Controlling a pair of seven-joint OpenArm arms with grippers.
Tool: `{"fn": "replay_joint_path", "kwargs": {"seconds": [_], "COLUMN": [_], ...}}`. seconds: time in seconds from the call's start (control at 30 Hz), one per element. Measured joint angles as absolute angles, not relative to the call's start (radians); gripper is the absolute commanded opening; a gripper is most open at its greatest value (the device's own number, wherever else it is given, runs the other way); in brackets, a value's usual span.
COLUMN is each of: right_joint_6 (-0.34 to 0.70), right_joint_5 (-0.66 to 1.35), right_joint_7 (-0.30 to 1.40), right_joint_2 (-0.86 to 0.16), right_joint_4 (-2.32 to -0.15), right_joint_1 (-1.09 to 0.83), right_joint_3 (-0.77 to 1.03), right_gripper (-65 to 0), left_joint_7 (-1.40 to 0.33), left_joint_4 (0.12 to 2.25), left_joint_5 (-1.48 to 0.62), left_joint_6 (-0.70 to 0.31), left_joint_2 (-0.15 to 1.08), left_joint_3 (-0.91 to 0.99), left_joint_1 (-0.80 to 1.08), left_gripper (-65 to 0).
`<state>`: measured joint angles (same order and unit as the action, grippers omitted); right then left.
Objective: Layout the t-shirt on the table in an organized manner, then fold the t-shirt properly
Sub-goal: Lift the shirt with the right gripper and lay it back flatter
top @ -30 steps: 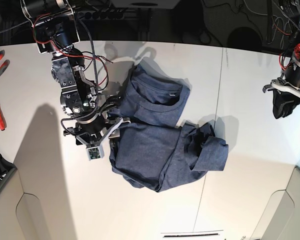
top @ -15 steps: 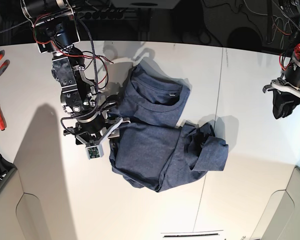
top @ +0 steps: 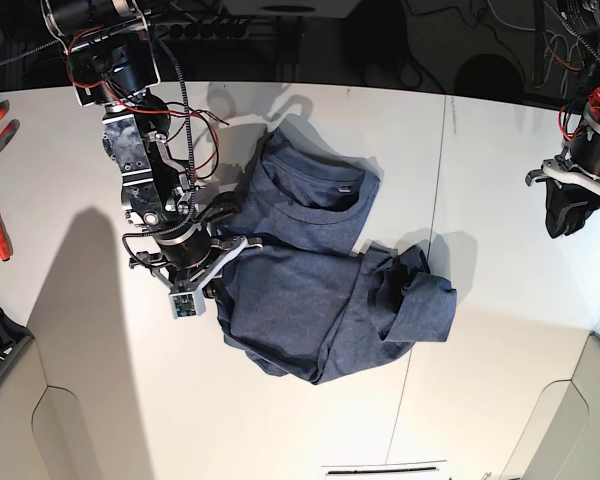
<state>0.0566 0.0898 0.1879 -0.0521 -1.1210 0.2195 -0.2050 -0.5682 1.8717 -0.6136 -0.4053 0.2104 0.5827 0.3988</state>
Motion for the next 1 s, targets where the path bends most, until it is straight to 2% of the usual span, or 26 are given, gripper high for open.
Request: {"fn": "replay_joint_path", "kwargs": {"seconds": [0.2, 0.4, 0.5, 0.63, 0.77, 0.87, 0.97, 1.0], "right_joint_6": [0.057, 0.053, 0.053, 0.117, 0.18, 0.203, 0.202, 0.202], "right_joint_5": [0.036, 0.021, 0.02, 0.072, 0.239, 0.239, 0.129, 0.103], "right_joint_7": [0.183, 0.239, 0.337, 0.606, 0.86, 0.846, 0.807, 0.785], "right_joint_2": [-0.052, -0.052, -0.052, -0.043, -0.007, 0.023, 0.036, 0.034], "right_joint_4": [-1.119, -1.119, -1.175, -1.374, -1.631, -1.724, -1.702, -1.687], "right_joint_1": [0.299, 0.551, 0.671, 0.76, 0.773, 0.722, 0.64, 0.616], "right_joint_3": [-0.205, -0.206, -0.205, -0.205, -0.213, -0.229, -0.229, -0.229], "right_gripper": [-65.0, -65.0, -65.0, -65.0, -65.0, -65.0, -65.0, -61.3], "left_joint_7": [-0.568, -0.568, -0.568, -0.568, -0.561, -0.56, -0.561, -0.561], "left_joint_4": [1.872, 1.872, 1.872, 1.872, 1.872, 1.871, 1.869, 1.869], "left_joint_5": [-0.613, -0.61, -0.596, -0.596, -0.596, -0.596, -0.585, -0.582], "left_joint_6": [-0.406, -0.406, -0.406, -0.406, -0.406, -0.405, -0.406, -0.406], "left_joint_2": [0.211, 0.211, 0.211, 0.21, 0.21, 0.211, 0.21, 0.21], "left_joint_3": [0.583, 0.582, 0.583, 0.583, 0.583, 0.583, 0.583, 0.583], "left_joint_1": [0.399, 0.399, 0.399, 0.399, 0.397, 0.385, 0.387, 0.387], "left_gripper": [-45.2, -45.2, -45.2, -45.2, -45.2, -45.2, -45.2, -45.2]}}
